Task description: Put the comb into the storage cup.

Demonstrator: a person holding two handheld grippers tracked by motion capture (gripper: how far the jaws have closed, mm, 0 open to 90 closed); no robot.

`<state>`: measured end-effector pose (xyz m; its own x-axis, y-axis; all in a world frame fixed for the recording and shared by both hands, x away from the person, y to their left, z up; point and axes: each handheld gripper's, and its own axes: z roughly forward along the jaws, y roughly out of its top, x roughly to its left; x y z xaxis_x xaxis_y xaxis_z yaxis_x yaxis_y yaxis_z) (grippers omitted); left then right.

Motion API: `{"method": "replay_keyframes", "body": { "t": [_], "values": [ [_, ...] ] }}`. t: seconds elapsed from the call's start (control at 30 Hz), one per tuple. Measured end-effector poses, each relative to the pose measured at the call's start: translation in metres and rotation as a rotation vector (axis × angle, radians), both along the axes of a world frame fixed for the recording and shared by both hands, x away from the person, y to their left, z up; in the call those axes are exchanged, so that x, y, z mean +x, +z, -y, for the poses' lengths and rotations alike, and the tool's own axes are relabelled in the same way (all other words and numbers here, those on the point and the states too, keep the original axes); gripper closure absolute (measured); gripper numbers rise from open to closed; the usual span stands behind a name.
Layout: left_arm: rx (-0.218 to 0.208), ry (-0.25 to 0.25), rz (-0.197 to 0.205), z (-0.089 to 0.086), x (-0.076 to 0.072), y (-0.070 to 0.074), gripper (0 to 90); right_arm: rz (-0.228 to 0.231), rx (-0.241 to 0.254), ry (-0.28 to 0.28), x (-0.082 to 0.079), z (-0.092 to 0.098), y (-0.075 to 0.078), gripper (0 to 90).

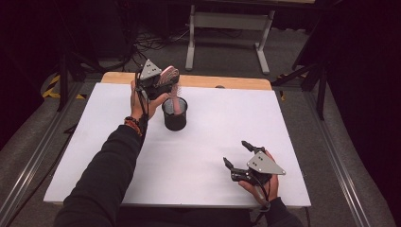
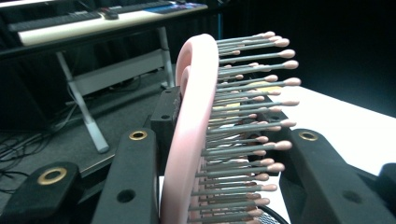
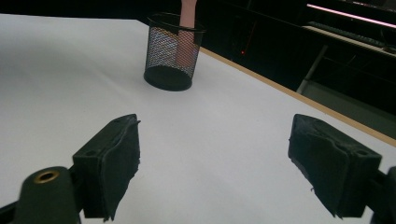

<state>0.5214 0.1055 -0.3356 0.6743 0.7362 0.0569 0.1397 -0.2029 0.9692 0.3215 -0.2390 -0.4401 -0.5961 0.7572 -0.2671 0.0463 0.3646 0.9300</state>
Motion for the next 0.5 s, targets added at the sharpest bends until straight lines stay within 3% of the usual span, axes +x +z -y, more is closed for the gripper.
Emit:
{"method": "replay_keyframes", "body": {
  "t": [0.3, 0.5],
  "values": [
    [0.021, -0.004, -0.030, 0.006, 0.001, -0.009, 60.9, -0.009, -0.008, 0.010, 0.000, -0.001, 0.000, 17.5],
    [-0.017, -0.018, -0.053, 0.001, 0.003, -0.015, 60.6, -0.011, -0.011, 0.014, 0.001, -0.001, 0.000, 18.0]
  ]
}}
